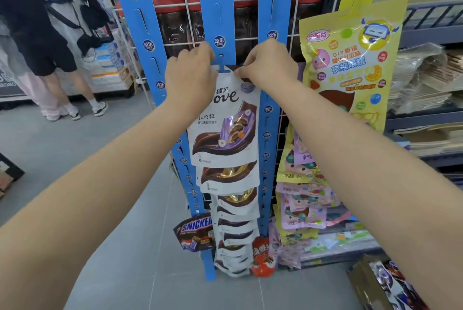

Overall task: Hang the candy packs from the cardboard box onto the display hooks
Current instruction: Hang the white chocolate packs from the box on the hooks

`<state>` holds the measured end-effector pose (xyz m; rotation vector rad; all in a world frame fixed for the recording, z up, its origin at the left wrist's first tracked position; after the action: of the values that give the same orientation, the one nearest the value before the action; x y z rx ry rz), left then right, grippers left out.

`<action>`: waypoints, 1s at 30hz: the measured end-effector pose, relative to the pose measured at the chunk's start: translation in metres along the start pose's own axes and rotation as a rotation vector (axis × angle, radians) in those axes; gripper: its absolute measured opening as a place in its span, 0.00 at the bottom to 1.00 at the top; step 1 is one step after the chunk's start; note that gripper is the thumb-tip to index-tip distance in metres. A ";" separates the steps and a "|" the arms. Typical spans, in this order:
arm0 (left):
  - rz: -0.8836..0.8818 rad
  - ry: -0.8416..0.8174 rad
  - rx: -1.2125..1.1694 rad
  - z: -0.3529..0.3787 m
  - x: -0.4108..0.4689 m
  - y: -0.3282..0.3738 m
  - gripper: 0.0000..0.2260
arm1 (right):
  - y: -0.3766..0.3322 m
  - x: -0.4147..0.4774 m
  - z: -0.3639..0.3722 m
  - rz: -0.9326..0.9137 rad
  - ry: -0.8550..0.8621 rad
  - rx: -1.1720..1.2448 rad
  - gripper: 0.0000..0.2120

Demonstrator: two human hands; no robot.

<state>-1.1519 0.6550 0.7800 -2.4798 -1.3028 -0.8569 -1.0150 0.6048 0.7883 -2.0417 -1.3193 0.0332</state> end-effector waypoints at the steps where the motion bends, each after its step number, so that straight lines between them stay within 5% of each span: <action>1: -0.021 0.011 0.022 0.002 -0.003 -0.001 0.10 | 0.003 -0.003 0.002 -0.006 0.006 0.009 0.10; 5: -0.048 -0.109 0.133 0.005 -0.012 -0.013 0.13 | 0.011 -0.018 0.009 -0.011 0.057 0.045 0.13; 11: 0.062 0.057 0.187 0.002 -0.034 0.006 0.16 | 0.025 -0.042 0.013 0.021 0.181 0.115 0.15; 17: 0.309 -0.306 0.074 0.028 -0.057 0.069 0.09 | 0.067 -0.085 0.016 0.122 0.007 0.200 0.05; 22: 0.492 -0.579 0.149 0.063 -0.083 0.151 0.06 | 0.152 -0.142 -0.003 0.401 -0.317 0.141 0.12; 30: 0.747 -0.833 -0.112 0.159 -0.166 0.349 0.09 | 0.369 -0.274 -0.073 0.863 -0.234 0.113 0.13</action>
<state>-0.8807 0.4061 0.5819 -3.1618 -0.3280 0.3210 -0.8272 0.2552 0.5451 -2.3987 -0.4485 0.7276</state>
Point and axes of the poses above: each hand's wrist, its own x-axis towards the middle knuckle, its own z-axis out of the palm, y = z × x, the point moved 1 cm from there along x, towards the middle knuckle, and after that the axes turned 2 degrees about -y, right-handed, at the moved point
